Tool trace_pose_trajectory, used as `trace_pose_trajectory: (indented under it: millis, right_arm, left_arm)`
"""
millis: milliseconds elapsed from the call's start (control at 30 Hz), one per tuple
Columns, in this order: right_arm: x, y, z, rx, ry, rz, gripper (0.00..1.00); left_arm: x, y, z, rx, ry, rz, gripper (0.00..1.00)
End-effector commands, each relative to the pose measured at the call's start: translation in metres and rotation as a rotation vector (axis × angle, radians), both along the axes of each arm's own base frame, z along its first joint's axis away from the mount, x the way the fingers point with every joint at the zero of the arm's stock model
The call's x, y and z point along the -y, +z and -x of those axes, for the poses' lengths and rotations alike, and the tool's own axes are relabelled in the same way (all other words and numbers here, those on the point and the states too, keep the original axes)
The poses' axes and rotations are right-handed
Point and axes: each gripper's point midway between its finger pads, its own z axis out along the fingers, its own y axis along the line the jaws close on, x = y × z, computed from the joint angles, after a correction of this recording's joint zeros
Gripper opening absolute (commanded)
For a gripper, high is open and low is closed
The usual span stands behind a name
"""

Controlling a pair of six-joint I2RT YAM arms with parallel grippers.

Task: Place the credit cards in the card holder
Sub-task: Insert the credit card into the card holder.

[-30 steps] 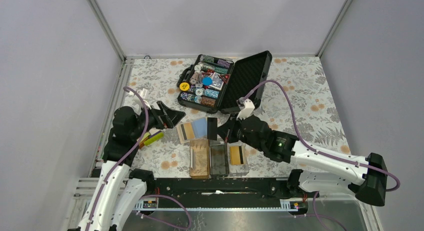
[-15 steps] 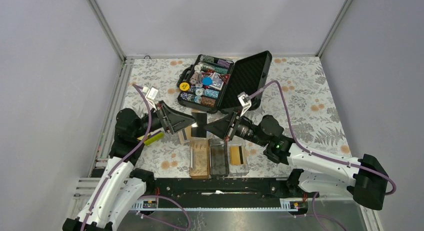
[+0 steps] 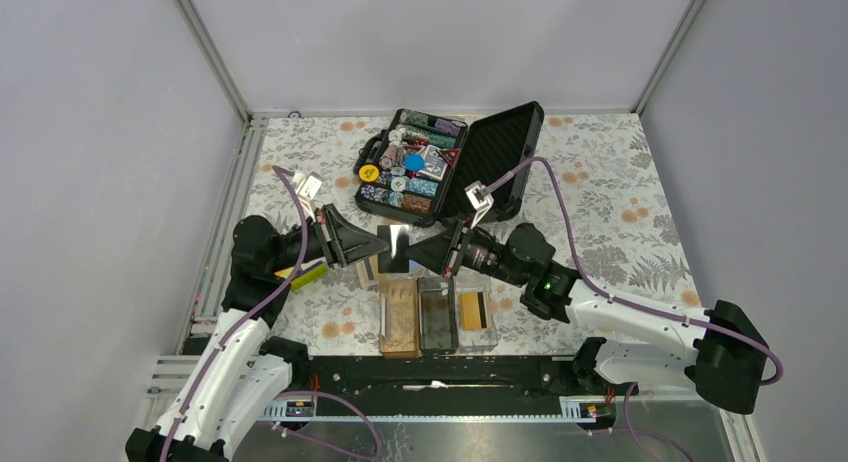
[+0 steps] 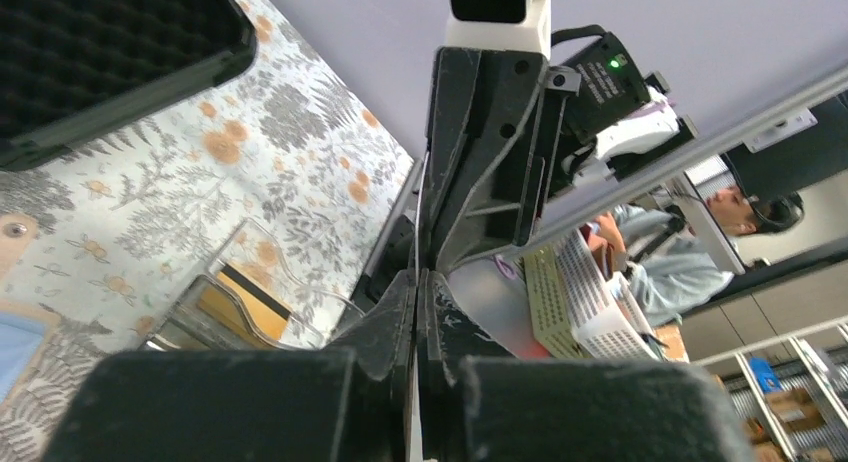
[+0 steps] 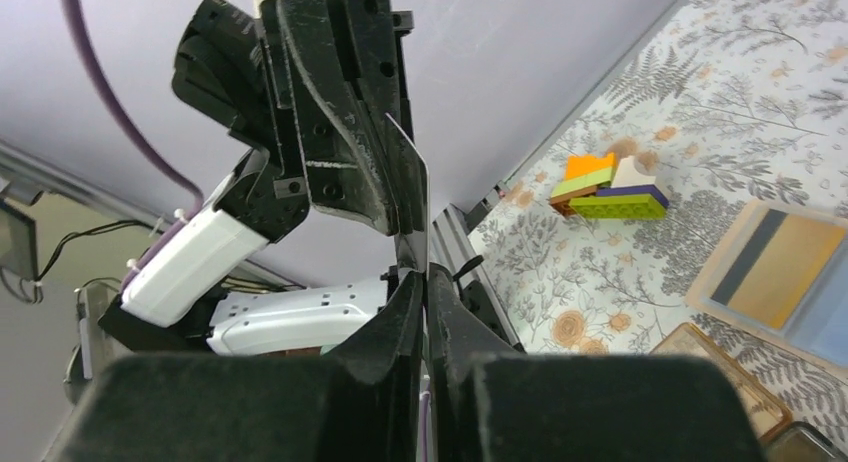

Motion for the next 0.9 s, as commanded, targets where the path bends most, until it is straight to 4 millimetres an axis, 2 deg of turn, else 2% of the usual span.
trace_pose_trajectory:
  millis: [0, 100, 200, 300, 333, 400, 500, 667, 867]
  right_arm:
    - [0.003, -0.002, -0.036, -0.001, -0.131, 0.120, 0.19]
    - [0.016, -0.027, -0.064, -0.024, -0.229, 0.293, 0.48]
    - [0.034, -0.055, -0.090, -0.080, -0.305, 0.442, 0.62]
    - [0.048, -0.082, -0.110, -0.138, -0.342, 0.556, 0.69]
    - [0.053, -0.097, -0.112, -0.161, -0.347, 0.617, 0.71]
    - [0.058, -0.113, -0.118, -0.169, -0.363, 0.693, 0.72]
    - [0.057, -0.130, -0.121, -0.171, -0.344, 0.767, 0.70]
    - [0.053, -0.154, -0.123, -0.192, -0.304, 0.839, 0.65]
    - [0.047, -0.192, -0.129, -0.240, -0.283, 0.917, 0.61]
  left_arm:
    - [0.001, -0.006, -0.004, 0.030, 0.011, -0.025, 0.00]
    - [-0.009, -0.033, -0.042, -0.063, 0.205, -0.126, 0.00]
    - [-0.029, -0.077, -0.080, -0.233, 0.414, -0.253, 0.00]
    - [-0.046, -0.121, -0.101, -0.395, 0.550, -0.337, 0.00]
    - [-0.048, -0.131, -0.104, -0.432, 0.573, -0.334, 0.00]
    - [-0.048, -0.142, -0.111, -0.450, 0.595, -0.299, 0.00]
    - [-0.055, -0.159, -0.117, -0.473, 0.649, -0.302, 0.00]
    - [-0.071, -0.176, -0.127, -0.470, 0.750, -0.332, 0.00]
    - [-0.074, -0.197, -0.134, -0.507, 0.758, -0.342, 0.00]
